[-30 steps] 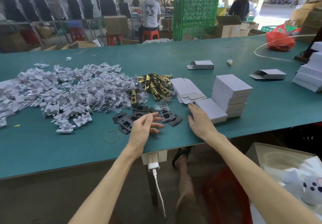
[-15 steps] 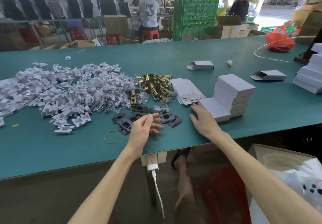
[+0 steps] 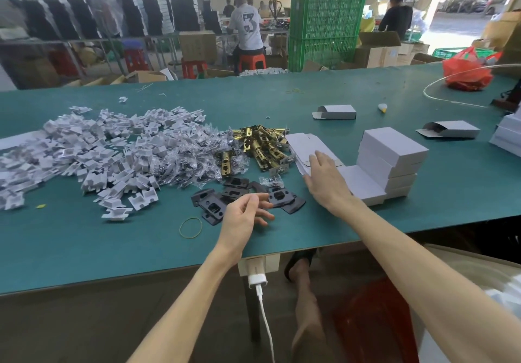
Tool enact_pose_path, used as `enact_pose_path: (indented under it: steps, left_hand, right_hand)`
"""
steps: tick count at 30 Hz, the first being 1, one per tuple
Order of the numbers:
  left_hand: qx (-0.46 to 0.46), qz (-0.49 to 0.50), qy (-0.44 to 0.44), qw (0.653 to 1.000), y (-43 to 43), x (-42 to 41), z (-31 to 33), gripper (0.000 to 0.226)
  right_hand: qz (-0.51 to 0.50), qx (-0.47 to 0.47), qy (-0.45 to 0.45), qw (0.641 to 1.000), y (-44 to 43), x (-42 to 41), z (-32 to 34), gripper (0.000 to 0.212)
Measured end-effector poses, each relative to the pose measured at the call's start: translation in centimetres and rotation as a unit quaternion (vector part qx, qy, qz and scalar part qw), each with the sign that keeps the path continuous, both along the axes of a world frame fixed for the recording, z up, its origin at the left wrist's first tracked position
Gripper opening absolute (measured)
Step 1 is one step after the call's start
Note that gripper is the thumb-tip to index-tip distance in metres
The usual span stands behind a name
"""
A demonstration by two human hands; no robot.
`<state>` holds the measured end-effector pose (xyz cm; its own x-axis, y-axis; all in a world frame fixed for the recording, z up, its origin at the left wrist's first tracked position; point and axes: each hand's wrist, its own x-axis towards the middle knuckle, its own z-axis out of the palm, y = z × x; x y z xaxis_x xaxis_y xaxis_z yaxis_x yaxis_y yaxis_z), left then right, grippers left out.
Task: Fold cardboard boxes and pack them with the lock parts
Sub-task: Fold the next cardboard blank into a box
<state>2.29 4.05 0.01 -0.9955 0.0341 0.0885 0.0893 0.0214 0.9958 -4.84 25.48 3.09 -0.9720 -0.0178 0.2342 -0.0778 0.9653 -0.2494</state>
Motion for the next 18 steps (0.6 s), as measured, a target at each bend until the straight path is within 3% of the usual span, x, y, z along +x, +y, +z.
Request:
enact_pose_path:
  steps: [7,13,18]
  left_hand:
    - [0.005,0.004,-0.008,1.0,0.0,-0.3,0.0,0.031]
    - [0.015,0.002,-0.009,1.0,-0.1,-0.6,-0.2,0.032]
    - [0.016,0.001,-0.006,1.0,-0.2,-0.5,-0.1,0.032]
  right_hand:
    - [-0.066,0.102,-0.111,0.986,0.5,-4.3,1.0,0.071]
    - [-0.061,0.162,-0.02,0.985,0.0,-4.5,1.1,0.041]
    - [-0.066,0.157,-0.023,0.985,-0.3,-4.3,2.0,0.037]
